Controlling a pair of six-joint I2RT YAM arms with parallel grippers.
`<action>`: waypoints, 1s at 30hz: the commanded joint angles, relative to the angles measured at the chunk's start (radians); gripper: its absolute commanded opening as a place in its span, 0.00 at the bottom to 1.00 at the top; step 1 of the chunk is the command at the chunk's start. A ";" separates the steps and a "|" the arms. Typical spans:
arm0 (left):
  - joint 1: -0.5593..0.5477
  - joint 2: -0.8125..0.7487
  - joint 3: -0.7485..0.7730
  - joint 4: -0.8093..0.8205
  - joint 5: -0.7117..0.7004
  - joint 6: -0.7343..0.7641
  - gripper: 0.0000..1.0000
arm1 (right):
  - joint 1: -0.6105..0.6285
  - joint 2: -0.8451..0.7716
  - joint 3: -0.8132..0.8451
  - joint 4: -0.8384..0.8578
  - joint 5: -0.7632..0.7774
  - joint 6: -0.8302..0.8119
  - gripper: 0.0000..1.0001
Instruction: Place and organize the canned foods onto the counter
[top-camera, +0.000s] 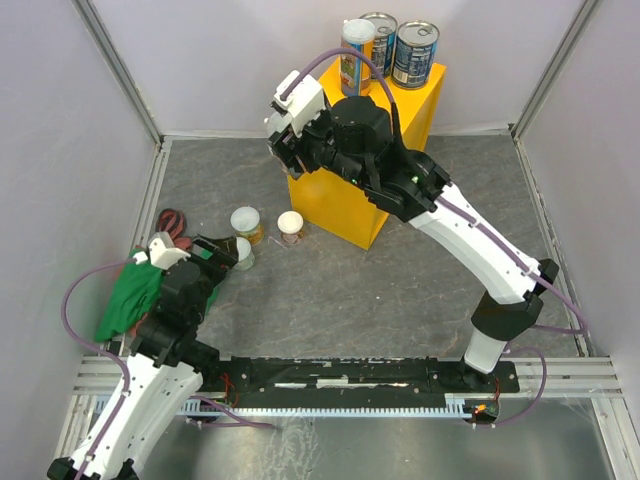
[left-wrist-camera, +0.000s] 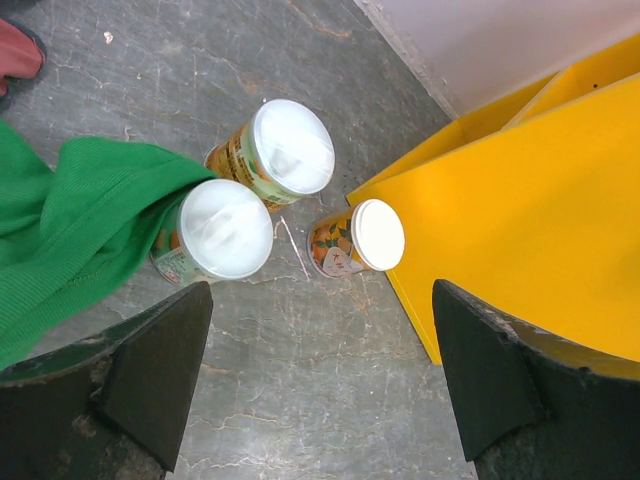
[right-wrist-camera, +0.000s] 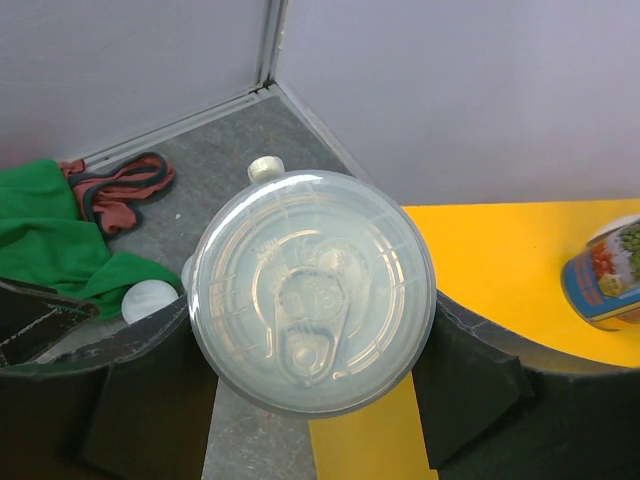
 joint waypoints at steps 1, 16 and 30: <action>0.003 -0.008 -0.012 0.041 -0.017 -0.055 0.96 | -0.003 -0.113 0.078 0.213 0.055 -0.054 0.01; 0.004 0.067 -0.029 0.129 0.022 -0.084 0.94 | -0.094 -0.157 0.091 0.209 0.128 -0.060 0.01; 0.003 0.147 -0.016 0.186 0.036 -0.074 0.94 | -0.244 -0.051 0.222 0.174 0.209 0.007 0.01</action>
